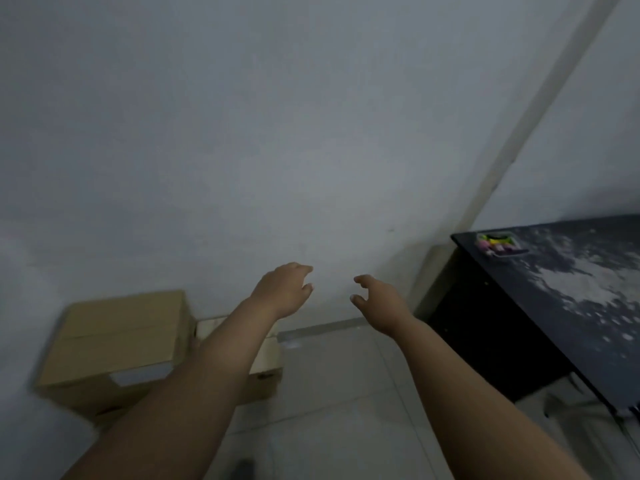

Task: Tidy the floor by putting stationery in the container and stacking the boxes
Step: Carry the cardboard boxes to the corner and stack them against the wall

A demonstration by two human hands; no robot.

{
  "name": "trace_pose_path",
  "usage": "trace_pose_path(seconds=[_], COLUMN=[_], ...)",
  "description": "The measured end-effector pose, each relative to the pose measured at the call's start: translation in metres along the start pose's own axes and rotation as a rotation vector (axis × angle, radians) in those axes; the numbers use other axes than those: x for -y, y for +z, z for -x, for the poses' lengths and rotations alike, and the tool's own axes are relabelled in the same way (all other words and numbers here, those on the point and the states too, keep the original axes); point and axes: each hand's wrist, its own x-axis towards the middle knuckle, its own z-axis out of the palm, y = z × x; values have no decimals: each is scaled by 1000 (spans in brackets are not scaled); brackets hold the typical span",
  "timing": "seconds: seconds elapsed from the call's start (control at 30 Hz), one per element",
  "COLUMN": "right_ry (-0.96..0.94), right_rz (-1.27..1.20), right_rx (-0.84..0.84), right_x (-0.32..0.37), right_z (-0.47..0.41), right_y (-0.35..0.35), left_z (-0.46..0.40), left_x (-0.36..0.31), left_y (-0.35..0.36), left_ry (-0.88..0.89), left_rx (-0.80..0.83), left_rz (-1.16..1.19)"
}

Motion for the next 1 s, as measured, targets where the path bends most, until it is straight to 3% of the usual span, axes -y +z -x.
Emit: trace_pose_path(seconds=[0.37, 0.7, 1.0], right_ry=[342, 755, 1094], right_rz=[-41, -200, -357], right_rx=[-33, -149, -293], right_x=[-142, -242, -296], right_z=[20, 35, 136], right_y=[-19, -20, -1], left_z=[-100, -198, -170], left_x=[-95, -197, -305], left_y=[90, 166, 257], left_ry=[290, 650, 960], left_rx=[143, 448, 806], left_rz=[22, -30, -182])
